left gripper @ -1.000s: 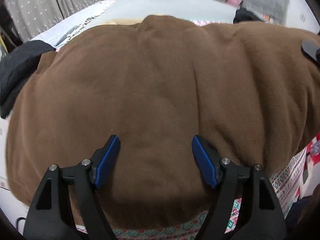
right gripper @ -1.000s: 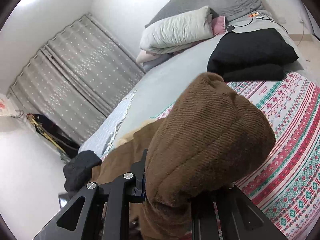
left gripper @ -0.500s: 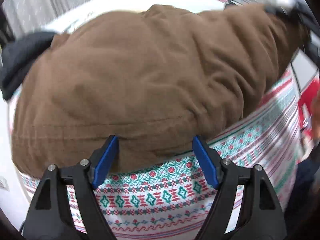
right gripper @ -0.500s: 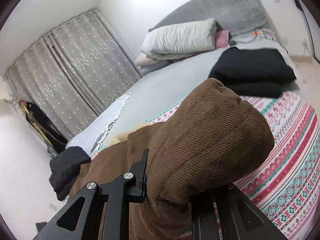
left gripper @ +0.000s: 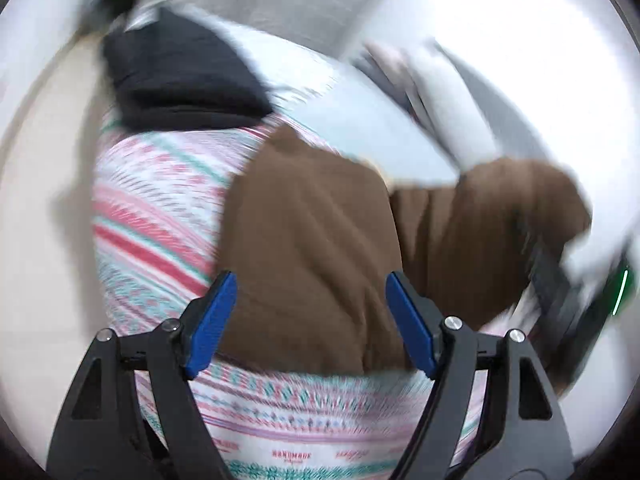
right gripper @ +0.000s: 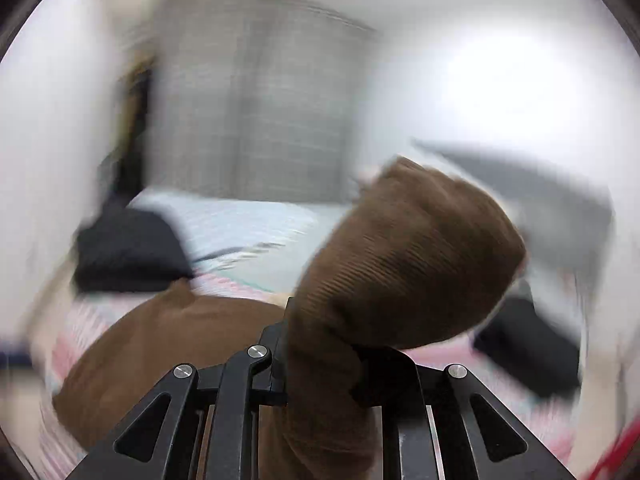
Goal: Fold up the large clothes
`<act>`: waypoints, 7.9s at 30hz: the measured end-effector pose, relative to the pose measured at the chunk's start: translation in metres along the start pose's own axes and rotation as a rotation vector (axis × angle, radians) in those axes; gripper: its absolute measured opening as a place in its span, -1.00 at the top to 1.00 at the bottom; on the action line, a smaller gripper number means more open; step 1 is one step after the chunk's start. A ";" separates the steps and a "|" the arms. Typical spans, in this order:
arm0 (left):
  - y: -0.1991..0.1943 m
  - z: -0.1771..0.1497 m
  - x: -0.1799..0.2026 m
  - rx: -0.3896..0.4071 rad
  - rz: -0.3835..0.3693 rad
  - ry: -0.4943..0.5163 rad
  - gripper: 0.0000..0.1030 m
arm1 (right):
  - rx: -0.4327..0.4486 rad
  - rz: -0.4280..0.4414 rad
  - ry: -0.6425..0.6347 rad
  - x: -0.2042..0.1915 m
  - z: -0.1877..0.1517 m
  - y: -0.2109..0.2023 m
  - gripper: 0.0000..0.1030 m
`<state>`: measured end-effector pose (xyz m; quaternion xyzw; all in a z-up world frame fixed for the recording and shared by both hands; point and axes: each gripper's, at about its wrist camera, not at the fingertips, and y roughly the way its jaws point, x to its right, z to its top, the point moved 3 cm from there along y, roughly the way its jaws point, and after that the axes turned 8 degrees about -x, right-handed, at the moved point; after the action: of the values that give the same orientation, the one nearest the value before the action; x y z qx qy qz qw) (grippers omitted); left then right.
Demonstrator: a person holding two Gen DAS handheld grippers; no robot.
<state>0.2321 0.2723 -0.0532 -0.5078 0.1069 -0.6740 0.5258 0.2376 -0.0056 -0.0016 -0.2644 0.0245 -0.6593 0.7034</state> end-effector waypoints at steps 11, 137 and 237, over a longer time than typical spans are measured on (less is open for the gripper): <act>0.002 0.036 -0.095 0.026 0.039 -0.246 -0.50 | -0.177 0.178 -0.684 -0.232 -0.087 0.047 0.52; 0.222 -0.038 0.121 -0.342 -0.067 0.053 -0.37 | -0.793 0.869 0.844 0.167 -0.178 0.165 -0.20; 0.066 -0.143 0.187 0.128 0.515 0.385 -0.76 | -0.362 0.053 0.370 0.108 -0.121 -0.081 -0.79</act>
<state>0.1702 0.0357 -0.0571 -0.2932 0.2866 -0.6078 0.6801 0.1311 -0.1478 -0.0386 -0.2603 0.2771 -0.6625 0.6454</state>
